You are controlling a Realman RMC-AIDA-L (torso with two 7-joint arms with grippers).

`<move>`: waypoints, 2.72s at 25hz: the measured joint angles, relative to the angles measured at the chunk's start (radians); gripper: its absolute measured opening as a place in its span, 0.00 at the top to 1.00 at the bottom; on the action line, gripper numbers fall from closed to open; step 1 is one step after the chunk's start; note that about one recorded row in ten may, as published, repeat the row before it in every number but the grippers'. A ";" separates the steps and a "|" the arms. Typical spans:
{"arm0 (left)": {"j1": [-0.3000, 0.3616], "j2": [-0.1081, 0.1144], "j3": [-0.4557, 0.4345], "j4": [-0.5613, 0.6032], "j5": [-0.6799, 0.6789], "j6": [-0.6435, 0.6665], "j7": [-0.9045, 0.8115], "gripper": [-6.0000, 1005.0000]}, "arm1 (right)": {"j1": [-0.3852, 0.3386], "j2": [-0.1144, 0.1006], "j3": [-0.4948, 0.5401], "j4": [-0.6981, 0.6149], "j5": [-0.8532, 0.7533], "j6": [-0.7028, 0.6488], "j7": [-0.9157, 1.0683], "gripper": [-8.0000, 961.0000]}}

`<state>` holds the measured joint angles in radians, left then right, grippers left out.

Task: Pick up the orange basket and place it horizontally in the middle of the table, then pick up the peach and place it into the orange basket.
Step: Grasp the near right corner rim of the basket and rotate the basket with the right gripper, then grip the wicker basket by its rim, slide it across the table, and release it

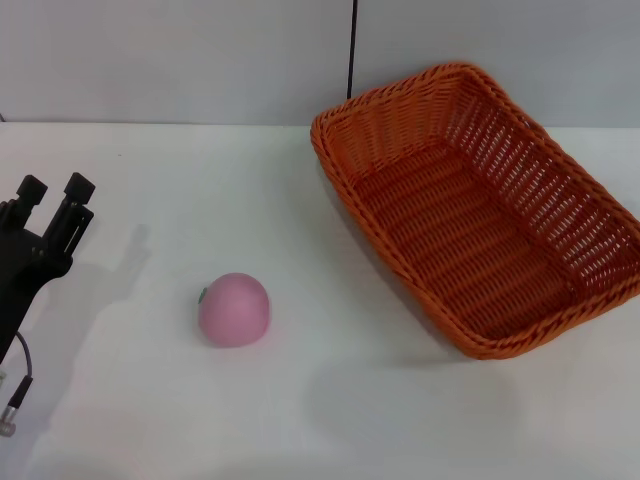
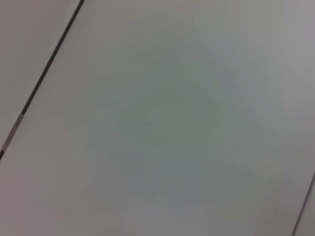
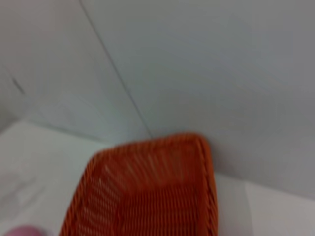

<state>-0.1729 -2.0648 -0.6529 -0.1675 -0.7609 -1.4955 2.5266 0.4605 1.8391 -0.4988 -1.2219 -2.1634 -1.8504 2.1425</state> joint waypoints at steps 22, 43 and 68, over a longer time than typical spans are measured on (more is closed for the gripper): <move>0.010 -0.003 -0.004 0.007 0.000 -0.008 -0.009 0.30 | 0.148 0.020 -0.246 0.186 -0.234 0.127 0.018 0.27; 0.012 -0.001 -0.006 0.010 0.000 -0.021 -0.022 0.30 | 0.195 0.058 -0.302 0.321 -0.279 0.228 -0.059 0.54; 0.012 -0.001 -0.004 0.023 0.000 -0.020 -0.022 0.30 | 0.052 0.067 -0.201 0.082 0.012 0.119 -0.116 0.81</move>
<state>-0.1611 -2.0662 -0.6565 -0.1441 -0.7608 -1.5153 2.5049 0.5128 1.9061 -0.7002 -1.1402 -2.1510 -1.7317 2.0267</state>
